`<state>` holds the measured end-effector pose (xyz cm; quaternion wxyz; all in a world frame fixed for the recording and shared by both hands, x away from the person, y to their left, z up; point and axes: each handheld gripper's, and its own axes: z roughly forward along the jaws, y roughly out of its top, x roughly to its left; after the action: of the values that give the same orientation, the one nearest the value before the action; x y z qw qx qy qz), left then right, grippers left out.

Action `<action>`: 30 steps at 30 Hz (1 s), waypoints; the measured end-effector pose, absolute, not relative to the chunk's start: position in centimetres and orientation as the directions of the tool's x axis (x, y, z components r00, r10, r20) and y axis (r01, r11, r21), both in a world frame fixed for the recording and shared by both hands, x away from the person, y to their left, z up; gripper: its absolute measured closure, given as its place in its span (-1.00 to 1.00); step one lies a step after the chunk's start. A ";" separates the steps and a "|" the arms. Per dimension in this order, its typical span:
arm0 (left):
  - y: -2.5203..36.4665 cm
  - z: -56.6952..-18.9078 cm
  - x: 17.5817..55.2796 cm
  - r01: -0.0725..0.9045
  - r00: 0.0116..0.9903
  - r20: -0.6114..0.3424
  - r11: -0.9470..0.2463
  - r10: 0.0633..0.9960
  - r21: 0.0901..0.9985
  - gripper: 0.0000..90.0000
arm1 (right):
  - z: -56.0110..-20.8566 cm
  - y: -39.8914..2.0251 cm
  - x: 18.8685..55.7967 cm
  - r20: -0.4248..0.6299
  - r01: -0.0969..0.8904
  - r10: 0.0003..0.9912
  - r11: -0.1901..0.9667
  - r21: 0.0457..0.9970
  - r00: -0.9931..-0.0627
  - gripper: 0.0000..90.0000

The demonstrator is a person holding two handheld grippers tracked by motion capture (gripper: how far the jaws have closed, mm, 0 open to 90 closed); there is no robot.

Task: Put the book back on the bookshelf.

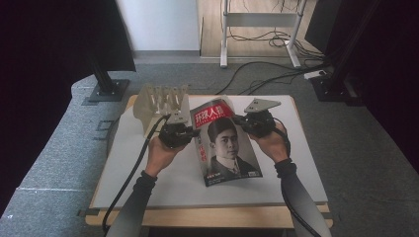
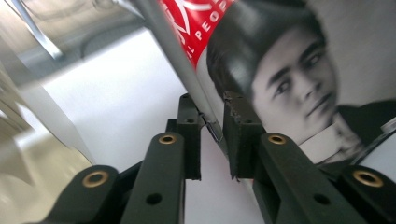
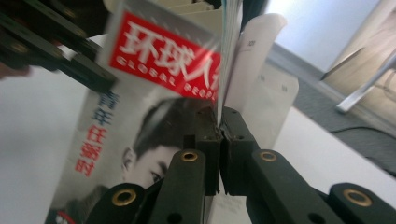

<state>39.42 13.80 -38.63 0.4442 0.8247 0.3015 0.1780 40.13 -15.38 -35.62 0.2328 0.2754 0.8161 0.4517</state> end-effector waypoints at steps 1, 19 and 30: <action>13.9 -38.3 39.2 0.315 0.751 0.046 -0.419 0.658 0.852 0.80 | -35.5 -15.6 40.2 -0.132 0.232 0.670 0.426 0.875 -0.731 0.90; 11.7 -36.0 36.1 0.197 0.823 0.129 -0.492 0.552 0.848 0.49 | -36.9 -20.1 36.9 -0.069 0.230 0.667 0.349 0.908 -0.741 0.90; 10.1 -36.0 38.3 0.243 0.816 0.117 -0.520 0.566 0.819 0.56 | -37.0 -20.6 36.6 -0.069 0.221 0.655 0.350 0.910 -0.752 0.90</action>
<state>38.26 10.09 -36.00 0.4286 0.8510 0.2378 0.1886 36.64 -20.56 -37.05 0.2178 0.2763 0.7922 0.4987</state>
